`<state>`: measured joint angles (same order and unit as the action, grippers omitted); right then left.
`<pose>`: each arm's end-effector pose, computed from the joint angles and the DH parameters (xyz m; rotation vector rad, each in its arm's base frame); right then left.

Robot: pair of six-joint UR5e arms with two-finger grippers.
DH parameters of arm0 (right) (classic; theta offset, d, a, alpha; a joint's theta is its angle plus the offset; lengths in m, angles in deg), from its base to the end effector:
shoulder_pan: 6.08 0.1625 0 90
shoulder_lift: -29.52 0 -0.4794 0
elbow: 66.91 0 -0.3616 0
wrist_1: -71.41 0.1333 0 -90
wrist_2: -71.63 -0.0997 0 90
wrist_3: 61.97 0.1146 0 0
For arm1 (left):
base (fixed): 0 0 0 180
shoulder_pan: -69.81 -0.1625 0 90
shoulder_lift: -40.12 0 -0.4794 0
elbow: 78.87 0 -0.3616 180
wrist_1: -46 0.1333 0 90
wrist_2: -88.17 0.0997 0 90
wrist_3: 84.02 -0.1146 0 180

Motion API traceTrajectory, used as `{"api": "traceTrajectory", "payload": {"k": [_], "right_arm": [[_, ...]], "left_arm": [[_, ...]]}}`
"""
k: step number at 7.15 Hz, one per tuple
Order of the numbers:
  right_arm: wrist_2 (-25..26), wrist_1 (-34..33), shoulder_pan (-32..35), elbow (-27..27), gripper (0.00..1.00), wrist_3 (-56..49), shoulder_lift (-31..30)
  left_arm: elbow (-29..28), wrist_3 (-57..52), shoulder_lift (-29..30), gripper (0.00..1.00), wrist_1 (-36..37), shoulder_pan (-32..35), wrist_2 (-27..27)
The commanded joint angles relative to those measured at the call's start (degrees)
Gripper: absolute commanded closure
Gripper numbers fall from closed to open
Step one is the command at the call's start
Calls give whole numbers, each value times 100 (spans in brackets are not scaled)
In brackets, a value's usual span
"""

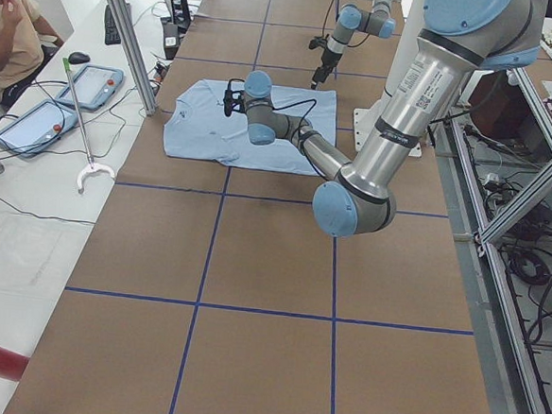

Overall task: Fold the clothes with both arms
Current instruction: 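Fold the other sleeve inward with the left gripper while the right gripper withdraws, then move both grippers to the shirt hem nearest the robot and grasp it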

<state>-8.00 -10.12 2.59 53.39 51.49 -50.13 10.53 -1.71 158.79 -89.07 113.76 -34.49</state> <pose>-0.4819 -0.2292 0.3969 0.0593 -0.8838 0.6019 0.4330 -0.5167 0.3455 0.0987 1.3225 -0.1739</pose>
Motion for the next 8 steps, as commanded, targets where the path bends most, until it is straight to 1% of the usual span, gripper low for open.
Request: {"api": "traceTrajectory", "payload": {"k": [1, 2, 4, 6, 8], "right_arm": [[369, -37, -637, 47, 10, 789, -463], [378, -46, -708, 21, 15, 940, -621], [387, -46, -709, 11, 31, 950, -614], [378, -38, -744, 11, 42, 950, -579], [378, -38, -744, -15, 42, 950, -473]], "left_arm": [[25, 21, -28, 12, 16, -9, -12], [25, 21, -28, 12, 16, -9, -12], [34, 100, -28, 12, 7, -17, -12], [25, 109, -37, 12, -2, -26, 5], [25, 109, -37, 12, -2, -26, 40]]}}
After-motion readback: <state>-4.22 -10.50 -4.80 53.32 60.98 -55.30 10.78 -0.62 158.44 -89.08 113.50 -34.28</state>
